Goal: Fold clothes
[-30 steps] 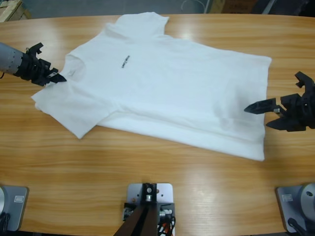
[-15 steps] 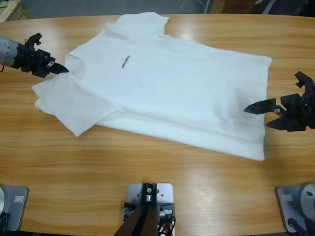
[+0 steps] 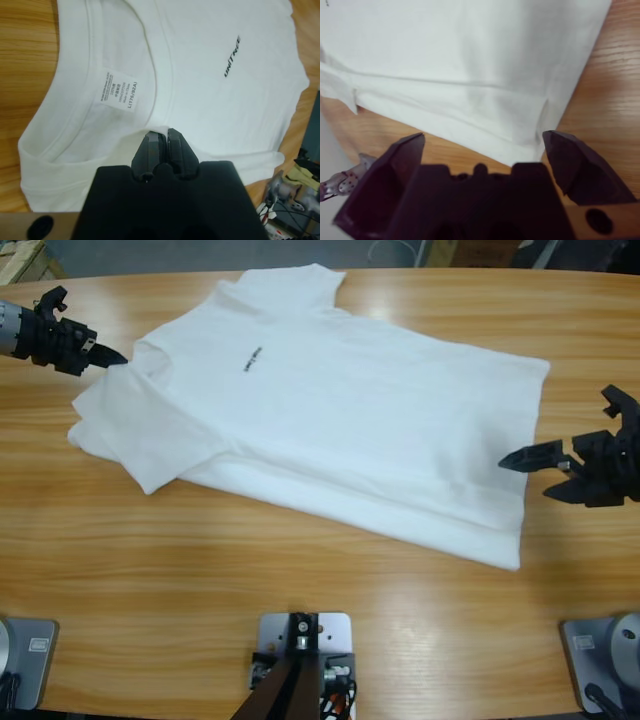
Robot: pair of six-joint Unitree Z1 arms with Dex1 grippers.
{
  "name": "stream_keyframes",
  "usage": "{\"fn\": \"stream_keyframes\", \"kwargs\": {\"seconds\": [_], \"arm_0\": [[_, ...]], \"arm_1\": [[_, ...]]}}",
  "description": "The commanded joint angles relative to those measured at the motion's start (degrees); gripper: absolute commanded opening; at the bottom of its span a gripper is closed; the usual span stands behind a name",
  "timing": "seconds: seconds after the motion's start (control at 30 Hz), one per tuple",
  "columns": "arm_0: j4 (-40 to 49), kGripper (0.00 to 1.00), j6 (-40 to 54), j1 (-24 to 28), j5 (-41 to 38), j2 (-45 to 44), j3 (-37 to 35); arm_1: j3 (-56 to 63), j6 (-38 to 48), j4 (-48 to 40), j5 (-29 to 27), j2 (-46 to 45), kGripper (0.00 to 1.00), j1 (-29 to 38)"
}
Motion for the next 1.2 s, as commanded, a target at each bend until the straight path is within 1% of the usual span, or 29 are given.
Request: {"fn": "stream_keyframes", "kwargs": {"seconds": [0.03, 0.1, 0.13, 0.17, 0.2, 0.23, 0.3, 0.33, 0.4, 0.43, 0.47, 0.57, 0.6, 0.7, 0.77, 0.8, 0.83, 0.9, 1.07, 1.2], "arm_0": [[0.34, 0.0, -0.43, 1.02, -1.04, 3.47, -0.78], [0.38, 0.0, 2.03, 0.88, 1.17, 0.53, 0.43], [0.82, 0.027, 3.46, 0.09, 2.72, -0.8, 0.68], [1.24, 0.264, 4.25, -0.79, 4.62, -2.09, 1.13], [1.29, 0.459, 4.56, -1.67, 6.22, -3.41, 1.82], [1.27, 0.52, 4.88, -2.6, 7.5, -4.9, 2.59], [1.2, 0.541, 6.09, -4.5, 10.03, -8.82, 4.49], [1.2, 0.641, 6.64, -5.18, 10.89, -10.93, 5.65], [1.1, 0.746, 7.39, -6.02, 12.53, -14.2, 7.85], [1.05, 0.823, 7.59, -6.27, 12.98, -15.5, 8.95], [0.91, 0.843, 7.64, -6.62, 13.51, -16.85, 10.06], [0.89, 0.844, 7.82, -7.85, 14.69, -20.74, 12.91], [0.92, 0.844, 7.9, -8.29, 14.92, -21.86, 13.95], [0.96, 0.844, 7.8, -10.95, 16.55, -24.8, 15.76], [1.19, 0.844, 7.78, -13.39, 19.01, -26.75, 15.88], [1.52, 0.844, 7.75, -14.02, 20.02, -27.66, 15.86], [2.19, 0.844, 7.59, -14.16, 20.26, -28.44, 15.74], [3.56, 0.843, 7.36, -14.27, 20.26, -29.49, 15.37], [6.67, 0.842, 6.97, -15.66, 20.26, -29.86, 13.89], [10.31, 0.839, 6.9, -16.17, 20.81, -29.51, 11.75]], "arm_1": [[-1.57, -3.42, 2.05, -0.6, 0.28, 0.954, -1.09], [-3.64, -6.2, 4.51, -1.56, 0.68, 0.954, 0.16], [-5.87, -7.69, 6.69, -3.32, 0.98, 0.954, 1.67], [-8.49, -9.28, 9.1, -5.61, 1.63, 0.954, 3.5], [-11.18, -10.72, 11.36, -8.26, 2.21, 0.958, 5.79], [-13.77, -12.02, 13.21, -11.2, 2.34, 0.959, 8.55], [-17.9, -13.76, 15.79, -16.52, 1.97, 0.964, 13.75], [-19.25, -14.51, 16.46, -18.37, 1.65, 0.964, 15.84], [-21.03, -16.38, 17.29, -21.65, 0.81, 0.966, 19.15], [-21.61, -17.77, 17.5, -22.99, 0.23, 0.968, 20.82], [-22.2, -19.12, 17.88, -24.34, -0.09, 0.968, 22.63], [-23.8, -23.46, 18.32, -26.42, 1.69, 0.982, 29.8], [-24.44, -24.67, 18.32, -26.42, 3.62, 0.998, 32.4], [-27.35, -27.89, 18.83, -27.16, 11.69, 1.0, 39.54], [-29.31, -28.42, 18.85, -32.08, 16.59, 1.0, 43.3], [-30.22, -30.7, 18.68, -34.86, 19.09, 1.0, 44.62], [-31.27, -33.46, 18.5, -36.95, 21.67, 1.0, 45.25], [-33.58, -35.06, 18.55, -39.55, 26.22, 1.0, 45.32], [-40.2, -35.61, 19.82, -44.03, 33.98, 1.0, 45.99], [-41.14, -35.41, 19.55, -48.39, 37.56, 1.0, 46.22]]}}
